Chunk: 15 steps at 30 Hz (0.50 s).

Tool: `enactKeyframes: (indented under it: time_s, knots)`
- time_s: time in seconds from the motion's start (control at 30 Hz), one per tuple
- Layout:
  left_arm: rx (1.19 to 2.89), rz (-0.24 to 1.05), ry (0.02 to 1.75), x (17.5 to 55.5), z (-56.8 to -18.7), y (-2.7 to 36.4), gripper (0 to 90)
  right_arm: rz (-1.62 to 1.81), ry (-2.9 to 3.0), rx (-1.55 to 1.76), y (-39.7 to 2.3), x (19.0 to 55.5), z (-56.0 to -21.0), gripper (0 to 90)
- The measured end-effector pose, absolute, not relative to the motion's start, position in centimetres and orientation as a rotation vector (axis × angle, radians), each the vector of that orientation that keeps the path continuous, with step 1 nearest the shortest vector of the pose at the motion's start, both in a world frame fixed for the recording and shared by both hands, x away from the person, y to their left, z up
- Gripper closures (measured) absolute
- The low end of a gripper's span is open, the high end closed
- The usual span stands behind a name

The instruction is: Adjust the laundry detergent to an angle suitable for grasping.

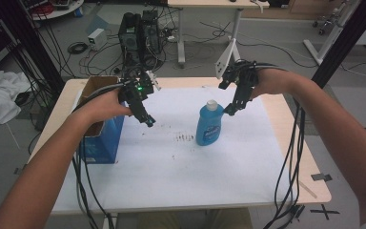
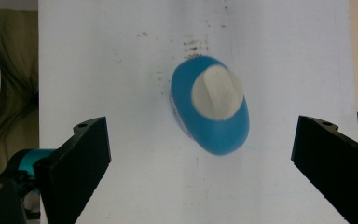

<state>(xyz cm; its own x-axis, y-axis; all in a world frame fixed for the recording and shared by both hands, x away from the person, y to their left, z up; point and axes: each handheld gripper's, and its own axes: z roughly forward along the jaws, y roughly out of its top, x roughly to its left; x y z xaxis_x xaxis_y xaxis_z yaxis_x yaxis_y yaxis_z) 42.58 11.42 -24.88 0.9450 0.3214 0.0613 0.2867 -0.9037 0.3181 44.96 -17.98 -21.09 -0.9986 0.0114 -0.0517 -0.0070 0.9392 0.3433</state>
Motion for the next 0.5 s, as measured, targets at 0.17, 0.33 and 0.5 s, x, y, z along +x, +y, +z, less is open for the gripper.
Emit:
enactKeyframes:
  time_s: [0.17, 0.33, 0.5]
  knots:
    - [2.741, 0.168, 0.467, 42.6, -25.1, 11.3, 1.7, 0.560, 3.033, 0.041, -19.4, 45.0, -21.3, 3.5]
    - [2.699, 0.193, 0.467, 42.9, -25.3, 11.4, 1.7, 0.599, 3.029, 0.039, -20.7, 45.1, -21.8, 3.5]
    - [2.575, 0.218, 0.493, 42.6, -26.2, 11.2, 1.7, 0.618, 3.030, 0.079, -21.5, 45.0, -22.1, 3.5]
